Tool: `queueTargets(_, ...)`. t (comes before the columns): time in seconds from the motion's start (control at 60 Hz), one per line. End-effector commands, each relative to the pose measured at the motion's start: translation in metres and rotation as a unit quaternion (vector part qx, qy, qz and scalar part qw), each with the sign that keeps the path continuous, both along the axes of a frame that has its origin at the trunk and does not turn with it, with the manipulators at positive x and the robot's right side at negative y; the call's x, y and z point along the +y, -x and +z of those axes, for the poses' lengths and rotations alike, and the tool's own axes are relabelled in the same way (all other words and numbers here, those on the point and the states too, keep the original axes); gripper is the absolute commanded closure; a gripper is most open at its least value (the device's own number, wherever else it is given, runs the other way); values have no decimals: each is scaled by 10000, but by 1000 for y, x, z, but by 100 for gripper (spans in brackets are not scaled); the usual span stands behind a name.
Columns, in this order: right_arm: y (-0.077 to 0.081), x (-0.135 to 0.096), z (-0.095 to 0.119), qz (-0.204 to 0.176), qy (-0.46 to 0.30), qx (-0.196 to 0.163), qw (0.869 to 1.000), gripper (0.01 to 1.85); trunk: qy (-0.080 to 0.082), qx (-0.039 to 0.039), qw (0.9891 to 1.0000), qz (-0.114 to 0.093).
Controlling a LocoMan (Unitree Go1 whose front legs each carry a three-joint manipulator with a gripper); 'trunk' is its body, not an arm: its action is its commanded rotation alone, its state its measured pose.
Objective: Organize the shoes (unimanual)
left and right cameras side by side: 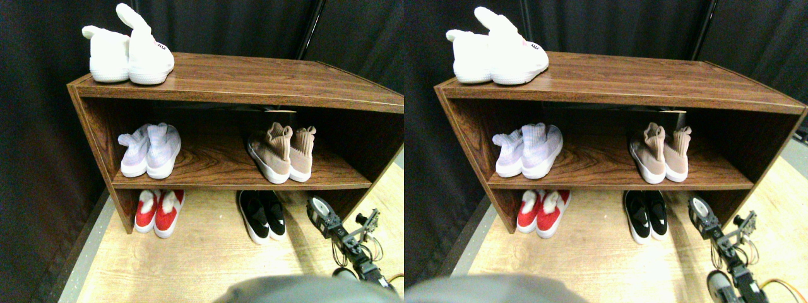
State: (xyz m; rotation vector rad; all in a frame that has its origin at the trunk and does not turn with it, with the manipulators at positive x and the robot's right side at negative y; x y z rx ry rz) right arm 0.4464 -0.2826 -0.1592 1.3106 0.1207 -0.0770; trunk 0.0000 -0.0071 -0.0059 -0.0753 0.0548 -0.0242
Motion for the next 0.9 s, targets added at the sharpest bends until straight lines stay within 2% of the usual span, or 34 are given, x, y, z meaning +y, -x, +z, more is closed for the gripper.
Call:
queueTargets(0.017,11,6,17,231,51,-284,9993,180,138,-64,9999,12)
queueTargets(0.167,41,10,33,448,120,-474,9978,180,96,-111,9999,-13)
queueTargets(0.233,48,10,38,526,215,-572,9967,180,76,-136,9999,-28)
queueTargets(0.317,60,14,50,652,231,-778,9946,180,47,-180,9998,-66)
queueTargets(0.367,65,16,58,857,269,-1037,9905,180,44,-199,9998,-79)
queueTargets(0.5,71,18,71,959,237,-1266,9870,180,13,-277,9996,-109)
queueTargets(0.667,79,21,84,897,232,-1491,9845,180,17,-363,9993,-120)
queueTargets(0.783,82,24,89,926,135,-1553,9834,180,21,-382,9992,-111)
queueTargets(0.9,84,26,91,925,88,-1591,9829,180,25,-369,9993,-94)
